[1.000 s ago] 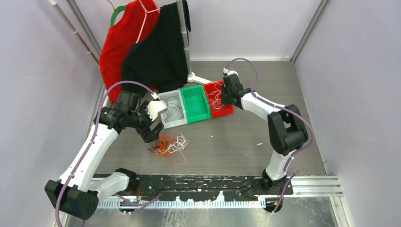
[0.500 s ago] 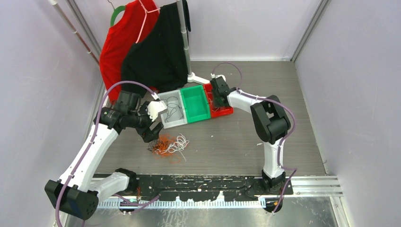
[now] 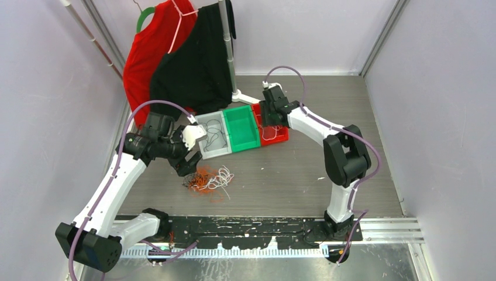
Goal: Untangle the cables
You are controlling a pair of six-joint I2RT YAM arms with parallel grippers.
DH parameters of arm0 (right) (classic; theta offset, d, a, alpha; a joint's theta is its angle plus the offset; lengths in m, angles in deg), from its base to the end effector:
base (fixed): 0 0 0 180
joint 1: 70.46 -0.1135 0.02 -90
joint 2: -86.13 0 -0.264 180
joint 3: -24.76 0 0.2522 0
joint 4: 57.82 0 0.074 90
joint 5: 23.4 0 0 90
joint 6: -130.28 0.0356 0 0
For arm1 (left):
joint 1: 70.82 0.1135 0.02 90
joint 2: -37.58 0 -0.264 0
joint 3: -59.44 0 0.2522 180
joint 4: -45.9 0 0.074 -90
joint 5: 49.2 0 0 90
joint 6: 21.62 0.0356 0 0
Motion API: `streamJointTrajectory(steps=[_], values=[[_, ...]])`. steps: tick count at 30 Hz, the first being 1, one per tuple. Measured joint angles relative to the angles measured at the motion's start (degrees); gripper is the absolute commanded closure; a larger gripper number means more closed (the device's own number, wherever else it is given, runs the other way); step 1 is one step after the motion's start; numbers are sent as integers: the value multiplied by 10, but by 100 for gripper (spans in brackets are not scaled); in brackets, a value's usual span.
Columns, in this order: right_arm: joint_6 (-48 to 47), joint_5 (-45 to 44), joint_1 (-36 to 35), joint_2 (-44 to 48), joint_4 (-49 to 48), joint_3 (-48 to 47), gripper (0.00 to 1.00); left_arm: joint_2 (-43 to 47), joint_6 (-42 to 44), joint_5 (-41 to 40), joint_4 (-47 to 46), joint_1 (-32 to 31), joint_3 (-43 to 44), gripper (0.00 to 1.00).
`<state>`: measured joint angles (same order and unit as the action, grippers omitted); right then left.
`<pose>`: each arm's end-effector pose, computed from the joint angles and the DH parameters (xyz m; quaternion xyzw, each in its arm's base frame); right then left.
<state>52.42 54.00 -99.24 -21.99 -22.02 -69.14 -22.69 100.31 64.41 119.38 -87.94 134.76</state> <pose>0.3687 0.1937 0.2191 -0.0980 0.9297 0.0222 0.3544 0.1759 -0.0691 0.3174 0.4416 0.8339 -0.1609 0.2894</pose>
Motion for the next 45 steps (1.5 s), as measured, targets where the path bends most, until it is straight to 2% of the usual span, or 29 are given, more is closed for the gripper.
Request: streamJointTrajectory(steps=[10,15,18,21,28,34,41,45], values=[[7,42,0,76,40,0,41,-11,-4,1,-4,14,0,17],[9,62,-12,167,19,43,36,-18,-5,7,-13,27,-11,20],[11,66,-60,233,-7,101,36,-26,-4,18,-19,29,-30,23],[17,76,-134,262,-50,157,38,-32,-2,23,-34,29,-58,28],[42,102,-278,217,-137,241,42,-61,-2,24,-68,29,-117,31],[60,106,-330,127,-200,246,49,-65,-2,23,-113,29,-153,33],[70,84,-337,58,-222,240,74,-72,5,19,-159,29,-187,63],[74,57,-338,58,-218,240,87,-73,20,15,-172,29,-204,89]])
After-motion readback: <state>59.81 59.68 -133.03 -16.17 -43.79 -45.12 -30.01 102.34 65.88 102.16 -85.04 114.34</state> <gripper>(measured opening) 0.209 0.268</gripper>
